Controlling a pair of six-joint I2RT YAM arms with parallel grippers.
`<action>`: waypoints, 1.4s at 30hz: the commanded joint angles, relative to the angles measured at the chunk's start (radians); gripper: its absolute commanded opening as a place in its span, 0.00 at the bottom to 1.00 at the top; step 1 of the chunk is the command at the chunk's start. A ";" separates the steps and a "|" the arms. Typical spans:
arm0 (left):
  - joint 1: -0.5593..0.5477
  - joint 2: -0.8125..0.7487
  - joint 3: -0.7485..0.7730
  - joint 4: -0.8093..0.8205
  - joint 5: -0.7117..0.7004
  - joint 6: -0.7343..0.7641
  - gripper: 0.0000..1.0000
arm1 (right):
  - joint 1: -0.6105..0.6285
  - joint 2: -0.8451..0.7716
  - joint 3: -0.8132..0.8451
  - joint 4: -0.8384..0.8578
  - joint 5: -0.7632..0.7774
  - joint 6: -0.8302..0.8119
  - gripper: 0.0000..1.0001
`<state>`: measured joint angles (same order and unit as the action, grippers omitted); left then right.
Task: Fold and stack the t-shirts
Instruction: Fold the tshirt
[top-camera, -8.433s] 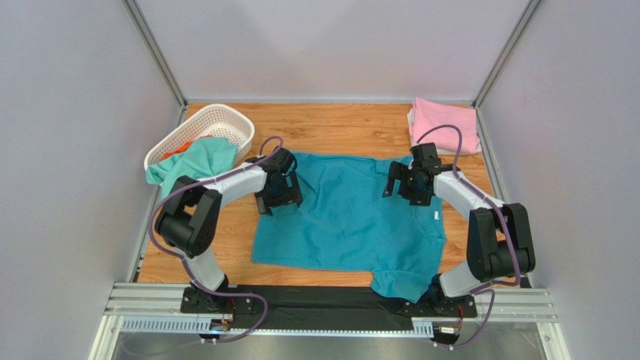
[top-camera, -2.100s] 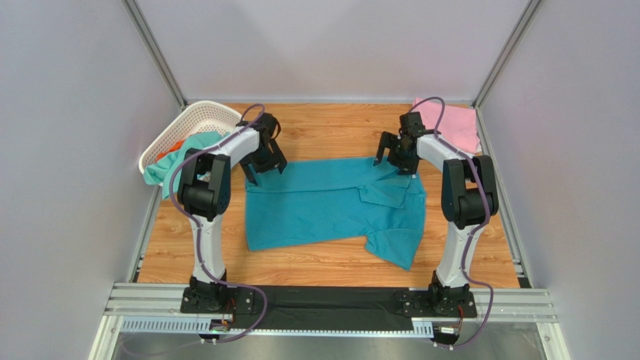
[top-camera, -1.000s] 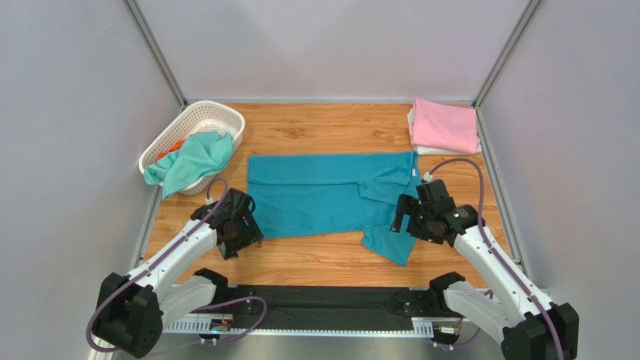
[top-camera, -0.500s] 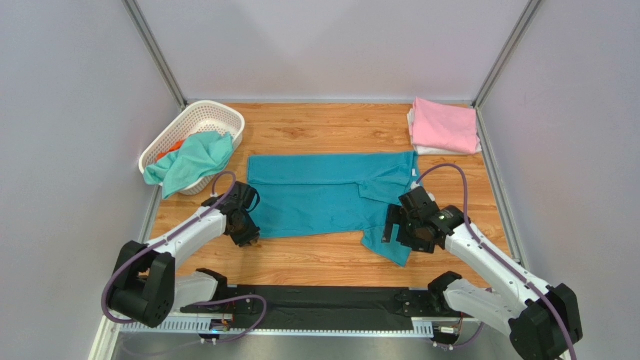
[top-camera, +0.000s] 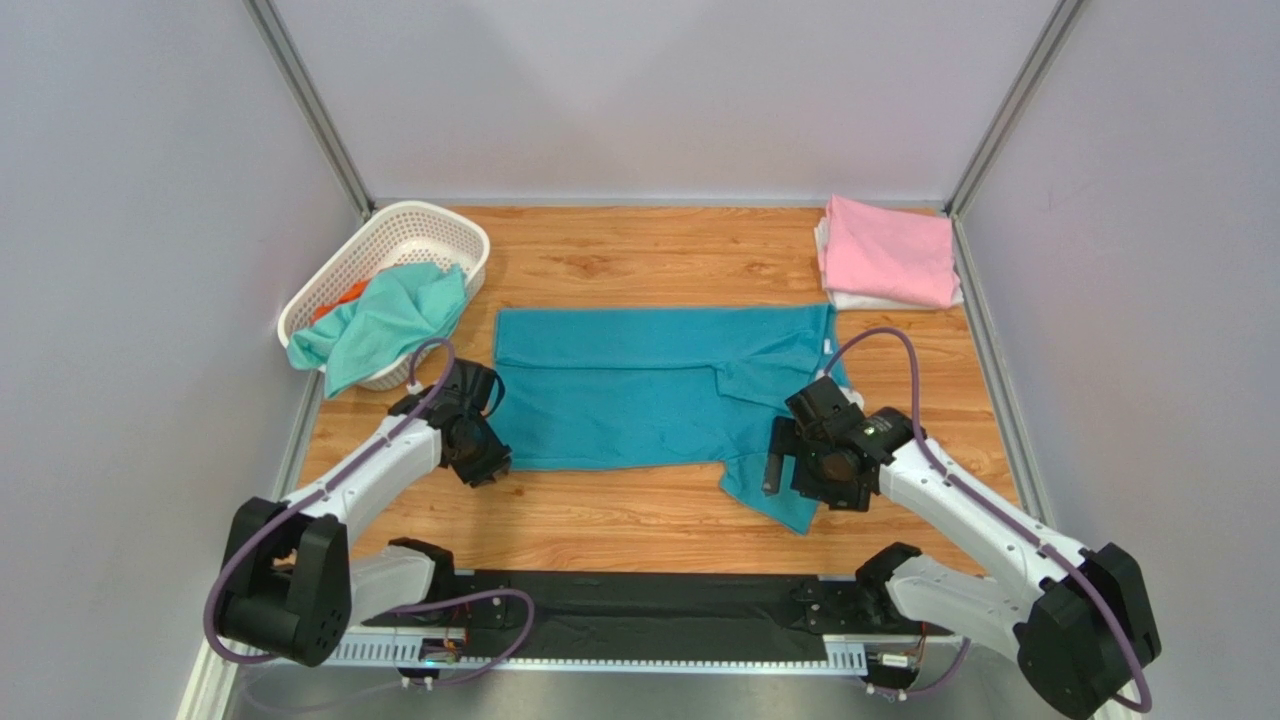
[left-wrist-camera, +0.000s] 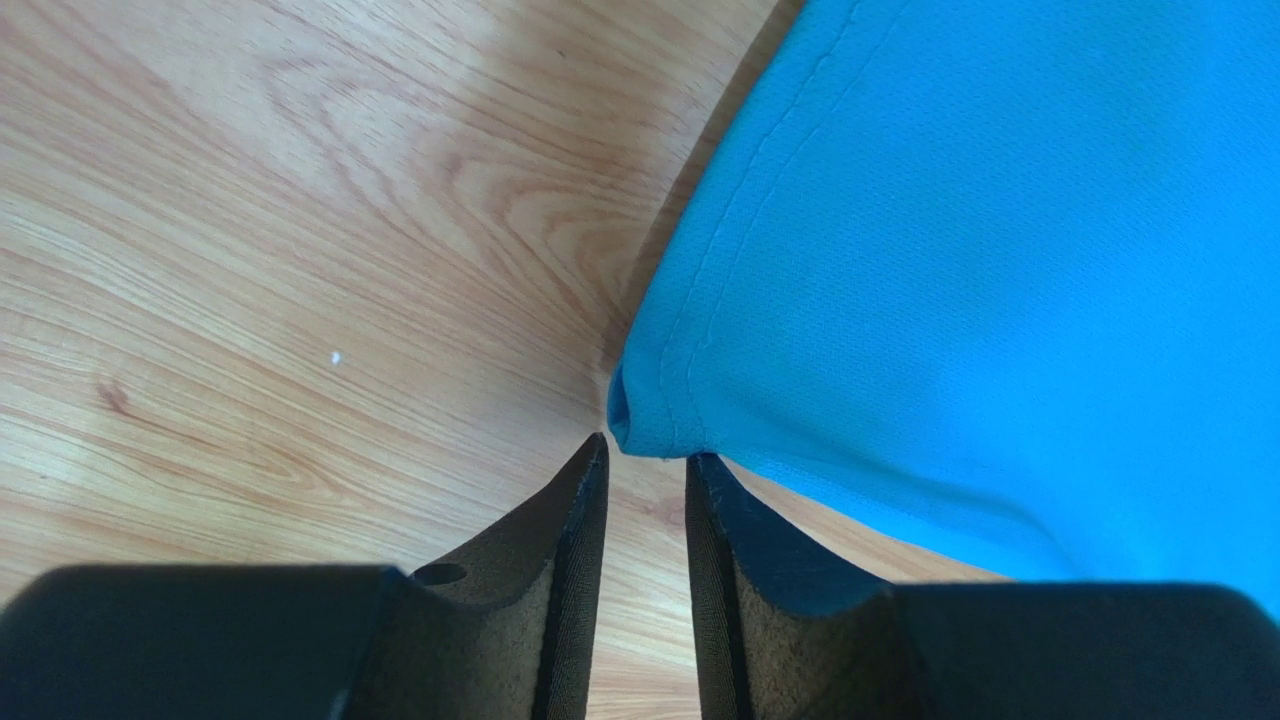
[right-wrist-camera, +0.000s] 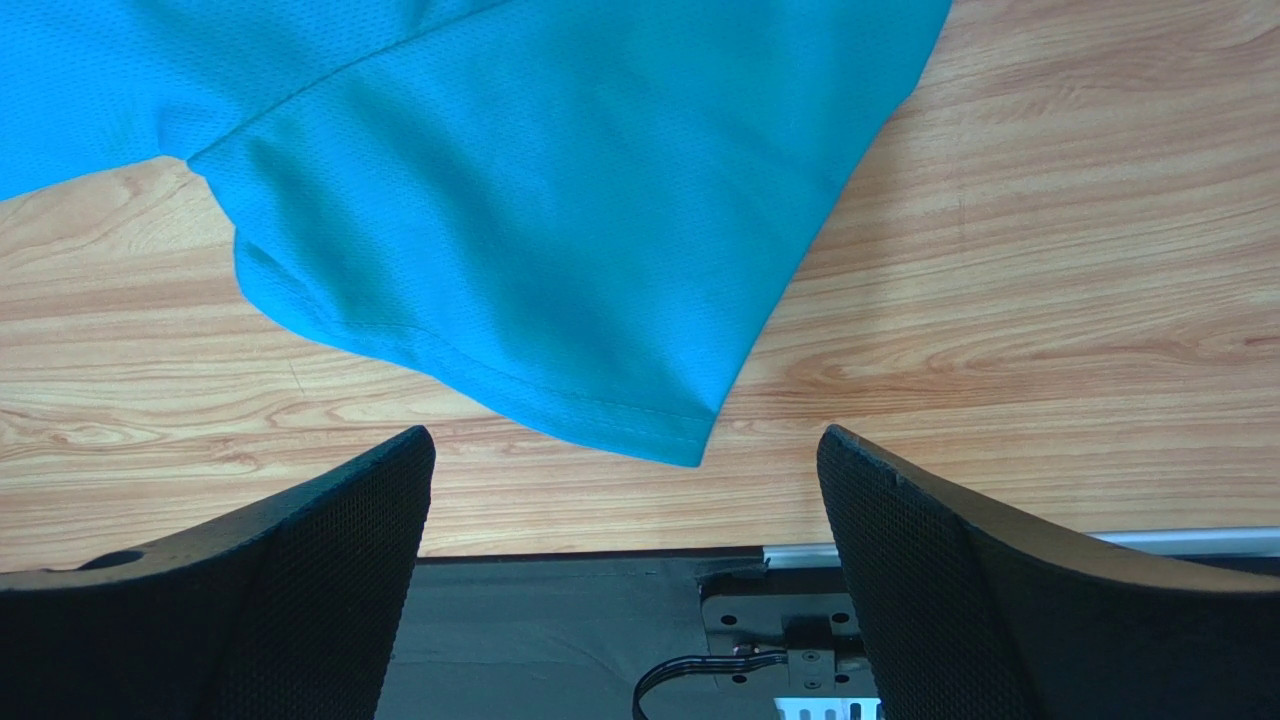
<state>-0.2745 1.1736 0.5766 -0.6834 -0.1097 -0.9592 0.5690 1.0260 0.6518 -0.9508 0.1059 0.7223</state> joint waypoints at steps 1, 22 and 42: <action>0.014 0.023 -0.001 0.034 0.015 0.034 0.26 | 0.006 0.002 0.023 -0.005 0.020 0.017 1.00; 0.014 -0.025 -0.020 -0.011 0.019 0.043 0.00 | 0.134 0.263 -0.060 0.169 0.034 0.046 0.42; 0.014 -0.151 0.052 -0.116 0.077 0.051 0.00 | 0.091 0.054 0.086 0.001 0.029 -0.026 0.00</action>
<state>-0.2657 1.0069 0.5636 -0.7971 -0.0532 -0.9283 0.6815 1.0641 0.6605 -0.9501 0.1081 0.7555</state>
